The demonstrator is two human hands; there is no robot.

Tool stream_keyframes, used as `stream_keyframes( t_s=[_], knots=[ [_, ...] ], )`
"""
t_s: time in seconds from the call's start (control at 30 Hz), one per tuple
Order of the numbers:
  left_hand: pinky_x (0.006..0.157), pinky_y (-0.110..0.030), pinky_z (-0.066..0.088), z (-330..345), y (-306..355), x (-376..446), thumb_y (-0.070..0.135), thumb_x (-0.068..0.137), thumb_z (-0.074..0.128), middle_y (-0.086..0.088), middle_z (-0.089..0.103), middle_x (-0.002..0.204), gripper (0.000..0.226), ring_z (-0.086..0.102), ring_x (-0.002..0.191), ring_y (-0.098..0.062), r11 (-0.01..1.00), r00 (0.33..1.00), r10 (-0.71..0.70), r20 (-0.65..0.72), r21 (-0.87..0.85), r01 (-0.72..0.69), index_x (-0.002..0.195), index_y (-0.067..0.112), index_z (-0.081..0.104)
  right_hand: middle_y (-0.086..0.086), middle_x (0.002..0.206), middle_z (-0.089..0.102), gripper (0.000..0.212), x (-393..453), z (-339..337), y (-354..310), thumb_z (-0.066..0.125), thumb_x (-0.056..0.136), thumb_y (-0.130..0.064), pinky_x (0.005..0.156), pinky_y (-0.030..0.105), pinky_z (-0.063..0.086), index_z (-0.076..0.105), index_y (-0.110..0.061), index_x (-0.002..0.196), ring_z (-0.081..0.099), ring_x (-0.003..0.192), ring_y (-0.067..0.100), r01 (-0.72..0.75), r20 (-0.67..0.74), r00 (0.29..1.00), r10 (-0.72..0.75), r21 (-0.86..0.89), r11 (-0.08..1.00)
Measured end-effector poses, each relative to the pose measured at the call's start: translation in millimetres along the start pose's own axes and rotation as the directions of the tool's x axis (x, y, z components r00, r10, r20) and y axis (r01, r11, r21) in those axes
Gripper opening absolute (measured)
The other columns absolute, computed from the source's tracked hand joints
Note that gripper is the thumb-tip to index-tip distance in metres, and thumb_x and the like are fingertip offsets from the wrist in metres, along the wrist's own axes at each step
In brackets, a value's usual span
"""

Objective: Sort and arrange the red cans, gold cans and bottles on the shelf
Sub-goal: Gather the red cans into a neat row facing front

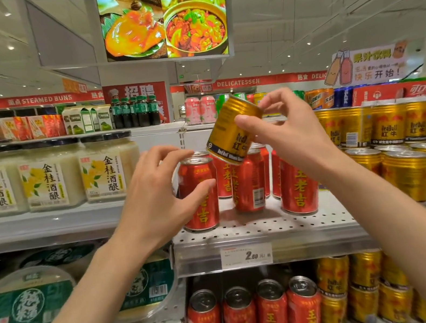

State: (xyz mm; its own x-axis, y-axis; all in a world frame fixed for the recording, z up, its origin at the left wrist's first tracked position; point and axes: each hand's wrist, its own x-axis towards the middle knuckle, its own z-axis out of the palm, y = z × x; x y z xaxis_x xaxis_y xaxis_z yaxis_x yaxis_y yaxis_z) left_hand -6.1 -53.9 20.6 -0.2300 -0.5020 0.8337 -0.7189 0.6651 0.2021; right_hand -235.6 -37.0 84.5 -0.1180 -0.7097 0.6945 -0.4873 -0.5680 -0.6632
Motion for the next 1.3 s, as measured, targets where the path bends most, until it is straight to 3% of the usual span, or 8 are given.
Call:
stream_keyframes(
  t_s=[0.17,0.3,0.43,0.63,0.93,1.0,1.17,1.3],
  knots=[
    [0.096,-0.030,0.043,10,25,-16,0.065,0.083,0.059,0.003,0.063,0.118,0.067,0.053,0.110,-0.013,0.996,0.998,0.054,-0.011,-0.077,-0.055,0.132,0.019,0.059,0.000,0.116,0.067,0.047,-42,-22,12,0.080,0.075,-0.054,0.086,0.046,0.061,0.056,-0.026,0.104,0.073,0.100,0.020,-0.109,0.042,0.993,0.107,0.068,0.992],
    [0.093,-0.040,0.048,27,45,-28,0.064,0.084,0.061,0.006,0.068,0.113,0.063,0.057,0.106,-0.015,0.992,0.995,0.102,0.017,-0.081,-0.100,0.127,0.018,0.064,0.002,0.104,0.072,0.045,-69,-34,26,0.079,0.077,-0.047,0.079,0.042,0.064,0.057,-0.019,0.105,0.075,0.089,0.019,-0.168,0.063,0.985,0.163,0.087,0.982],
    [0.080,-0.028,0.050,43,64,-32,0.064,0.086,0.059,0.009,0.067,0.105,0.059,0.055,0.094,-0.009,0.987,0.990,0.124,0.069,-0.108,-0.116,0.125,0.020,0.065,0.003,0.107,0.070,0.050,-81,-51,36,0.078,0.075,-0.042,0.066,0.030,0.063,0.057,-0.012,0.108,0.075,0.088,0.014,-0.195,0.070,0.980,0.187,0.132,0.972],
    [0.082,-0.008,0.044,68,98,-26,0.063,0.085,0.062,0.015,0.068,0.113,0.058,0.060,0.097,0.002,0.973,0.987,0.127,0.100,-0.205,-0.105,0.127,0.023,0.062,0.007,0.114,0.068,0.045,-79,-91,59,0.078,0.073,-0.044,0.073,0.034,0.064,0.057,-0.018,0.102,0.074,0.096,0.017,-0.201,0.097,0.978,0.187,0.164,0.966],
    [0.073,-0.014,0.048,134,187,6,0.057,0.079,0.073,0.018,0.066,0.098,0.050,0.063,0.088,-0.002,0.951,0.994,0.100,0.047,-0.300,-0.081,0.116,0.023,0.065,0.005,0.114,0.068,0.042,-61,-196,99,0.079,0.077,-0.043,0.074,0.037,0.065,0.056,-0.019,0.102,0.075,0.094,0.017,-0.164,0.095,0.984,0.152,0.138,0.977],
    [0.071,-0.013,0.047,149,208,12,0.058,0.080,0.071,0.023,0.063,0.097,0.049,0.060,0.087,0.003,0.952,0.994,0.107,0.032,-0.293,-0.093,0.114,0.024,0.065,0.005,0.112,0.067,0.042,-58,-220,110,0.079,0.077,-0.044,0.074,0.038,0.065,0.056,-0.020,0.101,0.075,0.094,0.018,-0.161,0.095,0.984,0.148,0.140,0.977],
    [0.070,-0.014,0.047,178,250,20,0.060,0.081,0.067,0.027,0.060,0.105,0.046,0.057,0.092,0.008,0.946,0.994,0.108,-0.001,-0.308,-0.103,0.116,0.032,0.060,0.005,0.109,0.068,0.041,-52,-267,132,0.079,0.077,-0.047,0.074,0.042,0.064,0.057,-0.021,0.099,0.075,0.095,0.020,-0.154,0.116,0.984,0.137,0.145,0.977],
    [0.076,-0.008,0.042,194,271,26,0.060,0.082,0.066,0.018,0.062,0.103,0.049,0.054,0.093,0.009,0.952,0.991,0.136,-0.008,-0.277,-0.133,0.117,0.026,0.063,0.005,0.107,0.066,0.046,-52,-294,141,0.078,0.074,-0.049,0.073,0.045,0.064,0.057,-0.018,0.101,0.075,0.091,0.021,-0.155,0.108,0.984,0.142,0.133,0.979]
  ],
)
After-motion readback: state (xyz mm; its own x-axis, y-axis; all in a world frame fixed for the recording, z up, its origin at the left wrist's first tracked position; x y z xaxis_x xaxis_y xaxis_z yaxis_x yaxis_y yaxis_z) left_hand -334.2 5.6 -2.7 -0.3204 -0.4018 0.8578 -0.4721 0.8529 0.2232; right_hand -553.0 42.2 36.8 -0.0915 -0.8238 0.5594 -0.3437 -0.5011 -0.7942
